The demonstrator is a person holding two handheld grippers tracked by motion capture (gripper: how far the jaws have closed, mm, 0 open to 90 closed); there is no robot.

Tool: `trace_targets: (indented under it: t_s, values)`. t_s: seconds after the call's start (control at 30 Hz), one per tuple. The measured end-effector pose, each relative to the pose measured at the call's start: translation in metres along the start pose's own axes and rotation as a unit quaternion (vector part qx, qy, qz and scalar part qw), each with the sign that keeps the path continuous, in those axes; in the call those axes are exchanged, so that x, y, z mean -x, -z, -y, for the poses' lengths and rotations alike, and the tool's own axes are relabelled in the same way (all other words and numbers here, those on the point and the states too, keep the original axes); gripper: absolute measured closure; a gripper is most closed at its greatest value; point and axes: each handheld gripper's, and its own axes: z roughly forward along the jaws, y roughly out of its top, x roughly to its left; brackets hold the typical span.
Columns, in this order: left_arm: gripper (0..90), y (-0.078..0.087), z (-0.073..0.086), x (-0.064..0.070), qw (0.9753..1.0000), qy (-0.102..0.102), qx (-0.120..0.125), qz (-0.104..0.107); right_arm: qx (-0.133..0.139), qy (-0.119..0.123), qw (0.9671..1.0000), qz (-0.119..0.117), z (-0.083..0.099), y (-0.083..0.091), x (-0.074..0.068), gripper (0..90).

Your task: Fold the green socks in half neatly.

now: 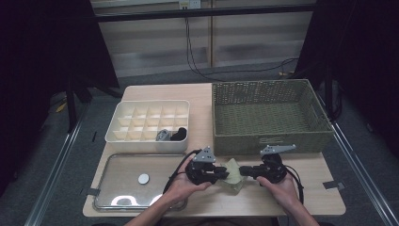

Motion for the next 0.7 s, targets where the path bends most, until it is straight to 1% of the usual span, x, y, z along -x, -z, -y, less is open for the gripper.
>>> trace_targets:
  t_s: [0.03, 0.07, 0.1, 0.13, 0.17, 0.2, 0.23, 0.3, 0.37, 0.43, 0.5, 0.6, 0.7]
  values:
    - [75.5, 0.003, 0.001, 0.0, 1.0, 0.002, -0.002, -0.002, 0.0, 0.003, 1.0, 0.0, 0.0, 0.0, 0.0, 85.9]
    - [75.5, 0.005, 0.001, 0.0, 1.0, 0.002, -0.003, -0.003, -0.002, 0.006, 1.0, 0.006, 0.0, 0.0, -0.001, 85.9]
    - [75.3, 0.006, 0.003, 0.0, 1.0, 0.002, -0.007, 0.0, -0.004, 0.008, 0.9999, 0.009, -0.001, 0.0, -0.001, 85.9]
    - [74.2, 0.009, 0.004, 0.001, 0.9999, -0.002, -0.013, -0.003, -0.004, 0.008, 0.9999, 0.01, 0.0, 0.0, -0.001, 85.9]
    - [73.9, 0.01, 0.005, 0.001, 0.9999, -0.006, -0.013, -0.003, -0.003, 0.008, 0.9999, 0.012, 0.0, 0.0, 0.001, 85.9]
    - [73.7, 0.012, 0.006, 0.0, 0.9999, -0.003, -0.012, -0.002, -0.004, 0.007, 0.9999, 0.013, -0.001, 0.0, 0.002, 85.9]
    - [73.5, 0.013, 0.007, -0.002, 1.0, 0.001, -0.007, -0.005, -0.004, 0.005, 0.9999, 0.014, -0.001, 0.001, 0.002, 85.9]
    - [72.8, 0.012, 0.007, -0.004, 1.0, 0.006, -0.003, -0.003, -0.003, 0.007, 0.9998, 0.016, -0.001, 0.001, 0.003, 85.8]
    - [71.9, 0.006, 0.008, -0.003, 0.9999, 0.009, -0.006, -0.001, -0.004, 0.009, 0.9998, 0.017, -0.002, 0.001, 0.002, 85.7]
    - [72.1, -0.001, 0.009, -0.003, 0.9999, 0.008, -0.011, 0.005, -0.005, 0.011, 0.9998, 0.016, -0.002, 0.0, 0.001, 85.5]
    - [72.4, -0.009, 0.009, -0.001, 0.9997, 0.004, -0.021, 0.006, -0.006, 0.017, 0.9997, 0.017, -0.003, 0.0, 0.0, 85.4]
    - [73.1, -0.017, 0.01, 0.0, 0.9997, 0.004, -0.025, 0.003, -0.005, 0.022, 0.9997, 0.014, -0.004, -0.001, -0.003, 85.1]
    - [73.5, -0.02, 0.008, 0.001, 0.9996, 0.005, -0.027, -0.004, -0.001, 0.026, 0.9996, 0.009, -0.006, -0.002, -0.008, 84.9]
